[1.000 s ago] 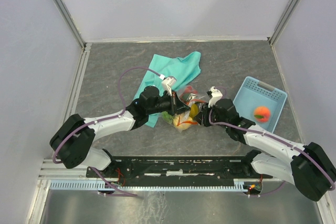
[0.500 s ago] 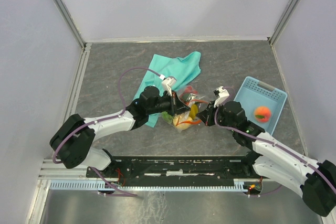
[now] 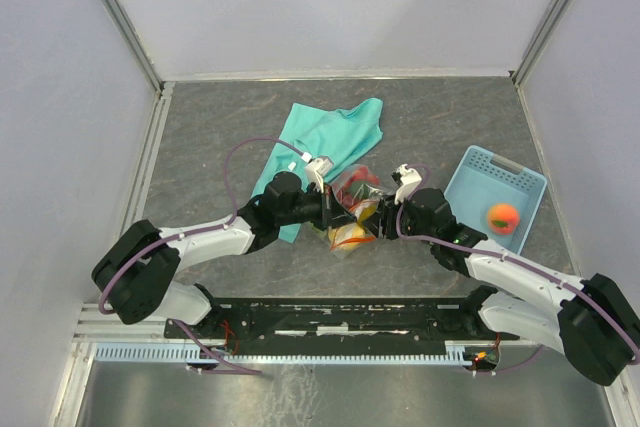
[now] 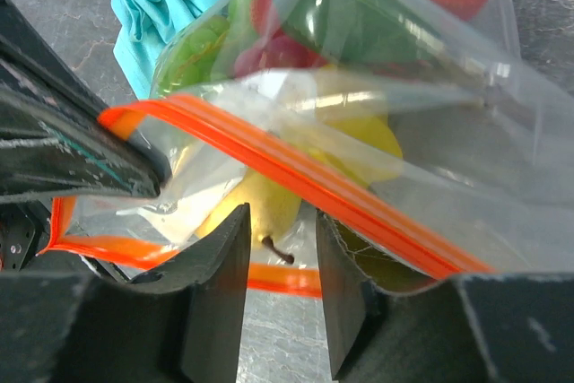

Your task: Open the zip-top bag and remove the fake food

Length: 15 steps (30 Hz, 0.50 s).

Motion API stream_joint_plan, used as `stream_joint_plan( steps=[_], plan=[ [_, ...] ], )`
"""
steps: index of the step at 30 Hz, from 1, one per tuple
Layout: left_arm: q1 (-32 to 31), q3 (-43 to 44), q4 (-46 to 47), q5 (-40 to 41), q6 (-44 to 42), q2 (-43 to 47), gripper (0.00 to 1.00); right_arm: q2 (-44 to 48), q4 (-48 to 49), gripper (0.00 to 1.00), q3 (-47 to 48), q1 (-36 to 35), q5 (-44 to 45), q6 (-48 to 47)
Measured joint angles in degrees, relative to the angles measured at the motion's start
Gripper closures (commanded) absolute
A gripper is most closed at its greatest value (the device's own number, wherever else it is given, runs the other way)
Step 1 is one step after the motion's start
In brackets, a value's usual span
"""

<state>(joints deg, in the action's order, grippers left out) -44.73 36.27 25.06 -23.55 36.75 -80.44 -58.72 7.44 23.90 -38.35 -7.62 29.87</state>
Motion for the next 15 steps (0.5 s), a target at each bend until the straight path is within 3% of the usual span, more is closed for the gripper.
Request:
stream_joint_plan(
  steps=[1,7,10,12,15],
  plan=[
    [0.0,-0.3,-0.5,0.0,0.0,0.2,0.88,-0.9,1.2,0.46,0.0,-0.3,0.0,-0.1],
    [0.0,-0.8,-4.8,1.4,-0.1,1.9,0.45,-7.5,6.0,0.42,0.9,-2.1,0.0,-2.2],
    [0.0,-1.2,-8.5,5.4,-1.0,6.0,0.32,-10.0,8.2,0.4,1.2,-2.2,-0.2,-3.1],
    [0.0,-2.1,-10.8,8.5,-1.9,10.2,0.32,-10.0,8.5,0.37,1.2,-2.2,-0.3,-3.5],
    [0.0,-4.5,-12.6,12.9,-2.3,16.7,0.49,-9.9,9.2,0.35,1.1,-2.2,-1.0,-4.1]
  ],
)
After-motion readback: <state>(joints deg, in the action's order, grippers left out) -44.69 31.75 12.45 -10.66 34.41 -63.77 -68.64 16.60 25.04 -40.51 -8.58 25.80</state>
